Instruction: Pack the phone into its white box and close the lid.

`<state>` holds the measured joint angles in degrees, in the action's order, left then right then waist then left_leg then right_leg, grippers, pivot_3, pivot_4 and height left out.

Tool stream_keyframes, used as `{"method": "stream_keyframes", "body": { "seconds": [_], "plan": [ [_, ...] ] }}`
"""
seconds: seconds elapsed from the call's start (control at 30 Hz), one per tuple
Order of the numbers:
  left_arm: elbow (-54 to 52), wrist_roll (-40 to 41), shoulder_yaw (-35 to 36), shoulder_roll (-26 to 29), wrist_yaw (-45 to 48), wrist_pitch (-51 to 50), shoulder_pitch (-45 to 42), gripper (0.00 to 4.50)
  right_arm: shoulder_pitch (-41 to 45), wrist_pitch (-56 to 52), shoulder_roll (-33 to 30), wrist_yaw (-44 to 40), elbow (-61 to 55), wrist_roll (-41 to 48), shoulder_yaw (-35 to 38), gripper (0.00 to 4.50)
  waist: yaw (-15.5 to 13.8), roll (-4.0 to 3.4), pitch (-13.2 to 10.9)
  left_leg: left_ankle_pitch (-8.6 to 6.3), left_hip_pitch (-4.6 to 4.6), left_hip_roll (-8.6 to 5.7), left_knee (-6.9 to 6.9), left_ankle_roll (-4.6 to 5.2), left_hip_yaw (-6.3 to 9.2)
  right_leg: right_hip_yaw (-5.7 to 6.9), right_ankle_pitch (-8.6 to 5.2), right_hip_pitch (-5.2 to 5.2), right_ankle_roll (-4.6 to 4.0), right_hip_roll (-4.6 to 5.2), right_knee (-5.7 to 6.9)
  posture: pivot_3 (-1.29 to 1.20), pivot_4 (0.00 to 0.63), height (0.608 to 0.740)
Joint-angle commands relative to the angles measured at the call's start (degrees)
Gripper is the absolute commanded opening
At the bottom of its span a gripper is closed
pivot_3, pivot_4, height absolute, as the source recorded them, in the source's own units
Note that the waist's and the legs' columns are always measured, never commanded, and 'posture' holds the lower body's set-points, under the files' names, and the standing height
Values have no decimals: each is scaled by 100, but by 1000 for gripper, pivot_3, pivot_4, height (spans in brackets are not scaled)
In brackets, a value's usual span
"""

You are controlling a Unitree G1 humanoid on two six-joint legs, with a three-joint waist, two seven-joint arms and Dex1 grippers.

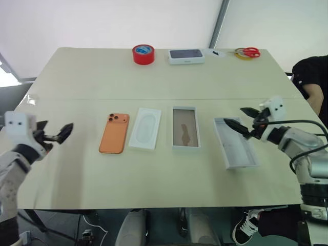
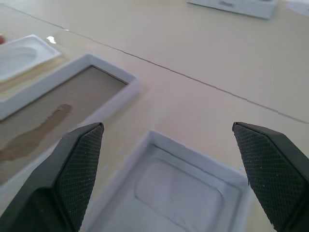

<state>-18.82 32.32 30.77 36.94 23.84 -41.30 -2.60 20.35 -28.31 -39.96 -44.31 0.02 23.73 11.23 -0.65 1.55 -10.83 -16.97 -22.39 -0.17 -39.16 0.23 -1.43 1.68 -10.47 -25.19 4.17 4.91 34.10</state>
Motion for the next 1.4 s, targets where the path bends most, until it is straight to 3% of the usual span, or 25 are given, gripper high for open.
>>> {"method": "stream_keyframes", "body": {
  "seconds": [0.03, 0.3, 0.47, 0.63, 1.1, 1.3, 1.4],
  "plan": [
    [-341, 121, -315, -132, -120, -127, -199, 4500, 172, -55, 66, 49, -341, 64, -55, 4463, -3, 0, 0, 0, 0, 0, 0, 0, 0, 0, 0, 0, 0, 0, 0, 0, 150, 732],
    [-558, 439, -1477, -1040, -1078, -1396, -1574, 4500, 466, -353, 231, 138, -861, -45, -679, 4463, -4, 3, 0, 1, 1, -4, -6, 0, 6, 1, 11, 8, 18, -3, 3, 0, 150, 732],
    [94, 564, -1249, -1793, -2125, -3013, -2572, 4500, 515, -601, 304, 192, -1299, -25, -933, 4463, 0, 3, 0, 1, 2, -4, -5, 0, 11, 1, 14, 8, 24, -8, 7, 0, 150, 732],
    [400, 849, -927, -2329, -2223, -3770, -3187, 4500, 429, -708, 304, 236, -1514, -4, -967, 4463, 12, 6, -2, 1, 2, -3, -5, 0, 13, 1, 14, 7, 24, -17, 8, 0, 150, 732],
    [931, 332, -982, -2660, -2346, -4549, -3717, 4500, 131, -826, 200, 216, -1862, 36, -910, 4463, -5, 7, -2, 4, 2, -7, -5, -4, 16, 1, 13, 9, 23, -18, 6, 0, 150, 732],
    [1226, 193, -914, -2723, -2274, -4909, -3870, 4500, 62, -1154, -135, -204, -2292, 74, -1294, 4463, 0, 7, -2, 4, 2, -8, -5, -5, 17, 1, 13, 10, 22, -17, 6, 0, 150, 732],
    [1376, 94, -820, -2708, -2236, -4995, -3942, 3697, 65, -1403, -404, -460, -2525, 111, -1530, 4500, -2, 7, -2, 4, 2, -8, -5, -5, 17, 1, 13, 10, 22, -17, 6, 0, 150, 732]
  ]
}}
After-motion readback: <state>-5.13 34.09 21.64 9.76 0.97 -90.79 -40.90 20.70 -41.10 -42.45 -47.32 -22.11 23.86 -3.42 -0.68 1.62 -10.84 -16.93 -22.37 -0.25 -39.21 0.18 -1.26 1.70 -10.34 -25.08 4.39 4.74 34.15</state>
